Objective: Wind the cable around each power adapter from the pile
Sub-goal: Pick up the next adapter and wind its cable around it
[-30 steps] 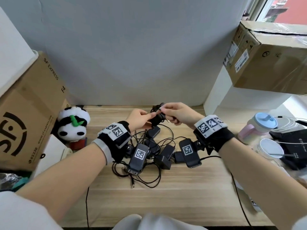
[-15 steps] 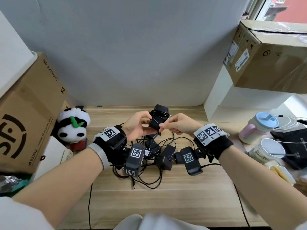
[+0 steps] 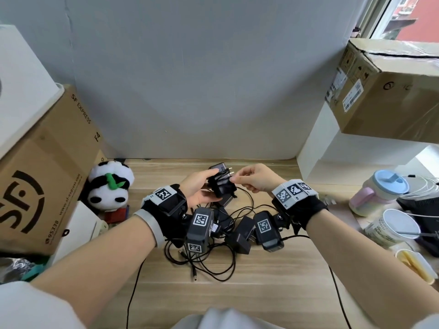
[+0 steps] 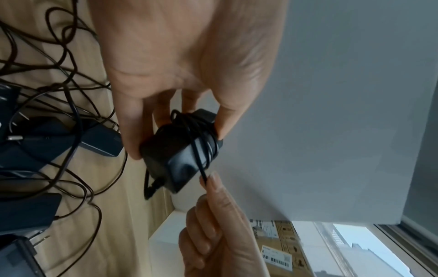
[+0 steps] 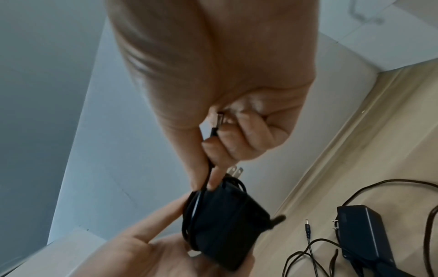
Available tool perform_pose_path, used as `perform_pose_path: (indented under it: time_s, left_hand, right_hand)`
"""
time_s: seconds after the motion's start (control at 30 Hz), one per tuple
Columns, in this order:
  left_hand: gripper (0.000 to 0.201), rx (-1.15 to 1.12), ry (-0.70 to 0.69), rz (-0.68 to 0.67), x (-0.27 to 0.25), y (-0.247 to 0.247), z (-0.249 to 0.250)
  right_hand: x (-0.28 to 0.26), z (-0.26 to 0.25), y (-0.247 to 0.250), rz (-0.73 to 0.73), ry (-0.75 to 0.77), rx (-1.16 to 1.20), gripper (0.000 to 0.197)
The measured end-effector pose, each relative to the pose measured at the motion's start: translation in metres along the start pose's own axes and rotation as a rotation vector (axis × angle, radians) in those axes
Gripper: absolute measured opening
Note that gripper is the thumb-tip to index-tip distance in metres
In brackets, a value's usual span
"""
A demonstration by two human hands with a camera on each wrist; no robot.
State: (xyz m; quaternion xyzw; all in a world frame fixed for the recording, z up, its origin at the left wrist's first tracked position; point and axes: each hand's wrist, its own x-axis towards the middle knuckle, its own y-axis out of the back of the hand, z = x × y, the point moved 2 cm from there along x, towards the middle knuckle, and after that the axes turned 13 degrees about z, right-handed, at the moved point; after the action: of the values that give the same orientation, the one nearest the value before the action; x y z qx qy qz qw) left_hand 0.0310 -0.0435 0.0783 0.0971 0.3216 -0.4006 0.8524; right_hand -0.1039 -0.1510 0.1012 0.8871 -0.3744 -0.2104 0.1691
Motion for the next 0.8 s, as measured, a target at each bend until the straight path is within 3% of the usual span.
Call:
perform_pose_path:
  time_s: [0.17, 0.33, 0.47, 0.73, 0.8]
  left_hand:
    - [0.022, -0.172, -0.006, 0.079, 0.007, -0.001, 0.004]
    - [0.017, -0.295, -0.06, 0.196, 0.014, -0.006, 0.005]
    - [0.029, -0.178, -0.145, 0.211, 0.014, -0.017, 0.007]
    - [0.018, 0.123, -0.246, 0.184, 0.01, -0.021, 0.01]
    - [0.019, 0.292, -0.34, 0.227, 0.01, -0.019, 0.012]
  right_hand:
    - [0.013, 0.006, -0.002, 0.136, -0.201, 0.443, 0.009]
    - [0.013, 0.007, -0.006, 0.186, -0.279, 0.372, 0.013]
    - [0.016, 0.006, -0.006, 0.185, -0.34, 0.449, 0.016]
    - [0.015, 0.017, -0.013, 0.056, -0.389, 0.687, 0.019]
    - [0.014, 0.018, -0.014, 0.04, -0.373, 0.672, 0.023]
